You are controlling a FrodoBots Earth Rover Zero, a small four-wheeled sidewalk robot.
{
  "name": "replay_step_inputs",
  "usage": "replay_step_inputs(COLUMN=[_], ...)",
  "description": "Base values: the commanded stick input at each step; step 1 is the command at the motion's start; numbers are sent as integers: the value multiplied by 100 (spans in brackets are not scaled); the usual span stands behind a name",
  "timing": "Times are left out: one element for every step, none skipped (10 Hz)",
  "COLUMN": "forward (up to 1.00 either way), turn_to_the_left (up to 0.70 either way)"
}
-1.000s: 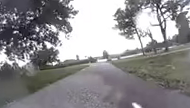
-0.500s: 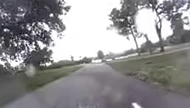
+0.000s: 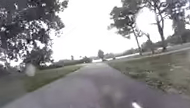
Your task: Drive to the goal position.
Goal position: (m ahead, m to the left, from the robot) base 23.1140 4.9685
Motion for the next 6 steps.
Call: replay_step_inputs(forward=[70, 70, 70, 70, 70, 70], turn_to_the_left=[0, 0, 0, 0, 0, 0])
